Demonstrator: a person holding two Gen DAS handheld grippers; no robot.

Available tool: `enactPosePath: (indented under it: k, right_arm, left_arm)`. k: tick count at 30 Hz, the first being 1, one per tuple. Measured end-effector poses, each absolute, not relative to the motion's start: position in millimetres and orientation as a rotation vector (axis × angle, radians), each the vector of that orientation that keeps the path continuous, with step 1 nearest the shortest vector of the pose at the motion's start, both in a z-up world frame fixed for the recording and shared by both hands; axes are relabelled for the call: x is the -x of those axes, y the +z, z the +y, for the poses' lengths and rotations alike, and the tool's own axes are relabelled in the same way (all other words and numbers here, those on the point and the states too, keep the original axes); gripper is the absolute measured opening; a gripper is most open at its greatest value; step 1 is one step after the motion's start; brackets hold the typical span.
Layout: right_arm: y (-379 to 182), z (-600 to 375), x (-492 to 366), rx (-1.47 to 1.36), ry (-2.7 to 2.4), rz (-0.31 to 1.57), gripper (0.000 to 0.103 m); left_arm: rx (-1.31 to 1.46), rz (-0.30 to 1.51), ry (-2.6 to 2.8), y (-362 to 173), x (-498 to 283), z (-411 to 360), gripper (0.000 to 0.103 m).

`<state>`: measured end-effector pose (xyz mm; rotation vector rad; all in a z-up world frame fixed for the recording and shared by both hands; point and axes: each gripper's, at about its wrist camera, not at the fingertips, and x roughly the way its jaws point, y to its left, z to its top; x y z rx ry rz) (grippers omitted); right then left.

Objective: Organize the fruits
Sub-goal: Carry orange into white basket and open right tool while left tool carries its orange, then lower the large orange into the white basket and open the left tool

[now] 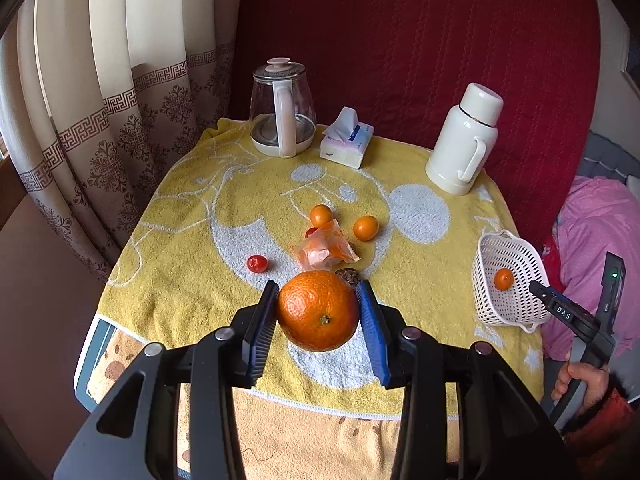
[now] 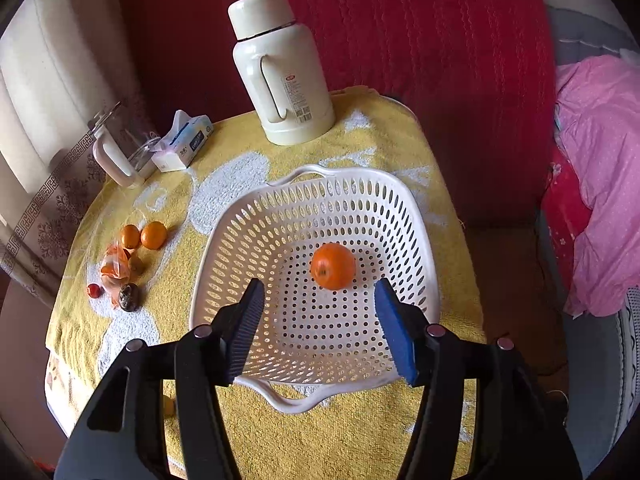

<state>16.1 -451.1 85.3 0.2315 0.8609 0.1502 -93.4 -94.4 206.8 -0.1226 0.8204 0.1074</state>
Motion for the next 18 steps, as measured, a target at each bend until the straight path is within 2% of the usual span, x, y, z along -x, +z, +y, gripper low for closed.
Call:
enactPosePath:
  k: [6, 10, 18]
  right_arm:
    - [104, -457, -3, -0.239, 0.145, 0.799, 0.059]
    - [119, -467, 7, -0.241, 0.122, 0.753, 0.065]
    - [148, -497, 27, -0.281, 0.065, 0.672, 0.065]
  left_arm:
    - [0.100, 0.804, 0.047, 213, 85, -116, 0.040]
    - [0.084, 0.796, -0.020, 217, 69, -139, 0.040]
    - [0.049, 0.740, -0.167, 237, 33, -194, 0.040]
